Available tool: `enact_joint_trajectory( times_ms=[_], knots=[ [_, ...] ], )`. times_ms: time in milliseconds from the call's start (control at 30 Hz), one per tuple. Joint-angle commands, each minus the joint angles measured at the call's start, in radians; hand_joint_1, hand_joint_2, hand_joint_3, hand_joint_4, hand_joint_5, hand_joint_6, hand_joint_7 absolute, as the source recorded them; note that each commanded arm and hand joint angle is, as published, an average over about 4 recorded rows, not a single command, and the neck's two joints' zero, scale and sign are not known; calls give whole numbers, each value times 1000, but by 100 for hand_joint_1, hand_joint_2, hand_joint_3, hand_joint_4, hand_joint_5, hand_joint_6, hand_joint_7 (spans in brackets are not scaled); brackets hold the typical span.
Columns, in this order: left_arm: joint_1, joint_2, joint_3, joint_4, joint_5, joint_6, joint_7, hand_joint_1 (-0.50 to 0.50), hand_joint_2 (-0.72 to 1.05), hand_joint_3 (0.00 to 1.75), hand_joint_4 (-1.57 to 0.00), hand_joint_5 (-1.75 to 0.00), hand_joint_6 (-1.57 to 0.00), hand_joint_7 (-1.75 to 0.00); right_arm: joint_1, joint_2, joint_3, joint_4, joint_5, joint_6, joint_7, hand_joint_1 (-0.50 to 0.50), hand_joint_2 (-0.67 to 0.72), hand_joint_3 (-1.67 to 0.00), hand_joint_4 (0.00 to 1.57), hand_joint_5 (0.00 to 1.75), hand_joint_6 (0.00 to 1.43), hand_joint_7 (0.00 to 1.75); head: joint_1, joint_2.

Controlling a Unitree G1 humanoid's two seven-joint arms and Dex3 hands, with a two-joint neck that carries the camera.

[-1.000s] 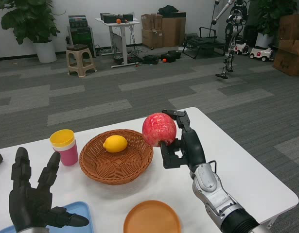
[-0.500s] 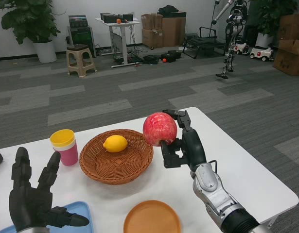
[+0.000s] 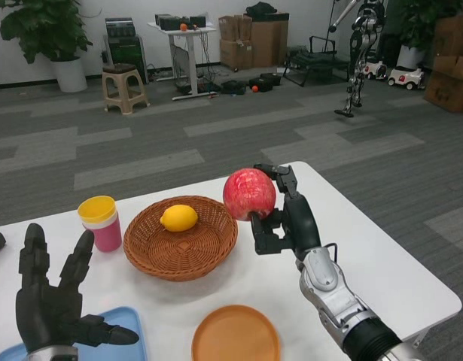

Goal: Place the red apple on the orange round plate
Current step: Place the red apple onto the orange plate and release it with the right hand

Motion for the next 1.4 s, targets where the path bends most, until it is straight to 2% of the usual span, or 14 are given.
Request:
enact_joint_trajectory(
  times_ms=[33,100,133,233,300,333,433,600,733,833,933,1233,1333,1400],
  knots=[
    [11,3,8,-7,2,-4,2,-48,-55,9,-67,0,-1,0,3,-7,2,-12,8,-15,-6,-45,-59,-151,125,165,111,147,1,-6],
    [12,3,8,-7,2,-4,2,-48,-55,9,-67,0,-1,0,14,-8,5,-12,8,-14,-6,-46,-59,-151,123,165,111,147,1,-6],
    [12,3,8,-7,2,-4,2,-48,-55,9,-67,0,-1,0,26,-11,9,-12,8,-14,-6,-46,-59,-151,122,165,111,147,14,-75],
    [13,4,9,-7,2,-4,2,-48,-55,9,-67,0,-1,0,59,-29,28,-13,11,-12,-6,-46,-60,-151,118,165,111,147,39,-229],
    [14,4,10,-7,2,-4,2,-48,-55,9,-67,0,0,0,81,-46,44,-16,15,-11,-7,-46,-60,-151,117,165,109,147,35,-217],
    [14,5,10,-7,2,-4,2,-48,-55,9,-67,0,0,0,91,-54,51,-17,16,-11,-7,-46,-59,-151,117,165,108,147,36,-245],
    [17,6,13,-8,2,-4,2,-48,-55,9,-67,0,-1,0,128,-78,67,-26,18,-6,-8,-46,-56,-151,117,165,108,147,34,-279],
    [20,9,16,-10,2,-4,2,-48,-55,9,-67,0,-1,0,188,-118,106,-35,20,-4,-8,-46,-54,-155,116,165,108,148,25,-299],
    [20,14,15,-10,2,-4,2,-48,-55,9,-67,0,0,0,231,-144,150,-32,22,-4,-7,-46,-59,-153,117,165,111,148,19,-311],
    [20,18,15,-10,1,-4,2,-48,-55,9,-67,0,0,0,245,-163,195,-22,22,-4,-6,-46,-59,-159,117,165,111,148,17,-315],
    [20,19,14,-10,0,-4,2,-48,-55,9,-67,0,0,0,246,-172,233,-4,22,-4,2,-45,-56,-157,117,165,111,147,18,-315],
    [22,19,15,-10,2,-4,2,-48,-55,9,-67,0,0,0,199,-160,364,135,20,-6,98,-46,-60,-159,118,165,108,147,22,-320],
    [22,19,15,-10,0,-4,2,-48,-55,9,-67,0,0,0,180,-157,385,186,19,-7,128,-46,-56,-155,117,165,107,147,25,-323],
    [22,19,15,-10,0,-4,2,-48,-55,9,-67,0,0,0,176,-153,390,209,18,-7,135,-46,-57,-155,116,165,106,147,26,-324]
  ],
)
